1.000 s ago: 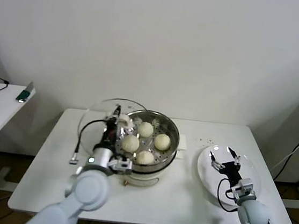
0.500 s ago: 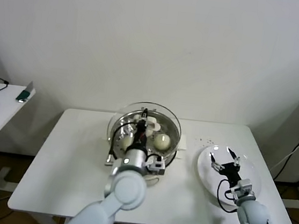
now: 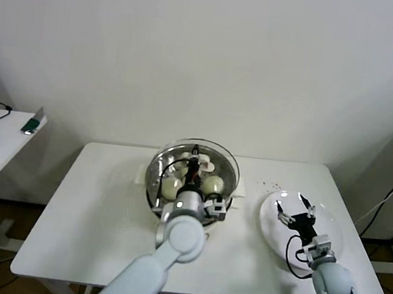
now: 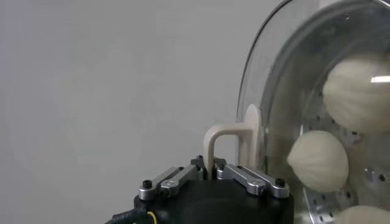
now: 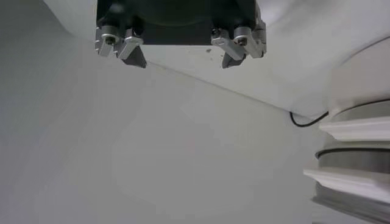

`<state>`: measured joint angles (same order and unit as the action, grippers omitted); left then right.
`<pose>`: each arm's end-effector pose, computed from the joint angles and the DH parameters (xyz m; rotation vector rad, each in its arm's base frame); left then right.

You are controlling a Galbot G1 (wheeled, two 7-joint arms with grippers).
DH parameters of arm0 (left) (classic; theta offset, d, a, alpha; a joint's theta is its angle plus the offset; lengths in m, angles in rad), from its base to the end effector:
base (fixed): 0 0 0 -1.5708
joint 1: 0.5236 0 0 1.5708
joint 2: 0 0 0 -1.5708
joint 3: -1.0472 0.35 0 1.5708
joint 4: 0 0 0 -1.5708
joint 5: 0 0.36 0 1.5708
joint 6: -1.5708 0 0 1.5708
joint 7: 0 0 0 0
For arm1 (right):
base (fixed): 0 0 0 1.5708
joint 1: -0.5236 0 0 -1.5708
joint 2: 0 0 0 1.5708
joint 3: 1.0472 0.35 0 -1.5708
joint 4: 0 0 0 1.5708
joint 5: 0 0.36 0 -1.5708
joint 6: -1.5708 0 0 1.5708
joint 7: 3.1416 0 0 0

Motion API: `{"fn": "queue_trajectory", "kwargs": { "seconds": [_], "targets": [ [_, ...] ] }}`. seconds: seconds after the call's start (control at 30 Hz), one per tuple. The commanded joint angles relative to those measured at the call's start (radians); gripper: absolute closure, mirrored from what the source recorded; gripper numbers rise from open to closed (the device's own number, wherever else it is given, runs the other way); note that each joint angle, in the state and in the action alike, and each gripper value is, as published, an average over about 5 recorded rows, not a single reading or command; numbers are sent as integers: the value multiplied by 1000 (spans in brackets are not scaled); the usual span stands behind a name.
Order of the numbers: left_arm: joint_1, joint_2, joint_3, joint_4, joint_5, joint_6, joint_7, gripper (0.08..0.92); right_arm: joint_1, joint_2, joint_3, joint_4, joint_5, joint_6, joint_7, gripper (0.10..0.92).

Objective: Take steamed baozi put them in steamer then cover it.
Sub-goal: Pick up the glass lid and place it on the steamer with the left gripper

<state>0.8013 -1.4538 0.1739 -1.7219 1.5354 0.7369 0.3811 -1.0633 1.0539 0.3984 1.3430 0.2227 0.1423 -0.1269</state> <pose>0.3426 -0.1925 -0.2444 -0.0171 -2.2065 -2.1666 0.3415 -0.1751 -0.4021 0.2741 -2.9453 0.4380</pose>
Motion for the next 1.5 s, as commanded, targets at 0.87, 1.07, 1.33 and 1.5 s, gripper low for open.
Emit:
{"fn": "queue_trajectory", "kwargs": {
  "seconds": [0.87,1.07,1.33,1.5],
  "targets": [
    [11,-22,-29,65,-14,48,-18,848,23,11,-3,-19,-20,5,-4,203],
    [21,-22,-30,66,-22,48,-31,848,32,14,0,-25,-20,5,-5,203],
    [18,-20,-28,71,-26,48,-64,848,35,16,-1,-23,-23,6,-6,203],
    [23,-18,-25,76,-31,48,-86,848,34,19,-1,-23,-27,8,-7,203]
  ]
}}
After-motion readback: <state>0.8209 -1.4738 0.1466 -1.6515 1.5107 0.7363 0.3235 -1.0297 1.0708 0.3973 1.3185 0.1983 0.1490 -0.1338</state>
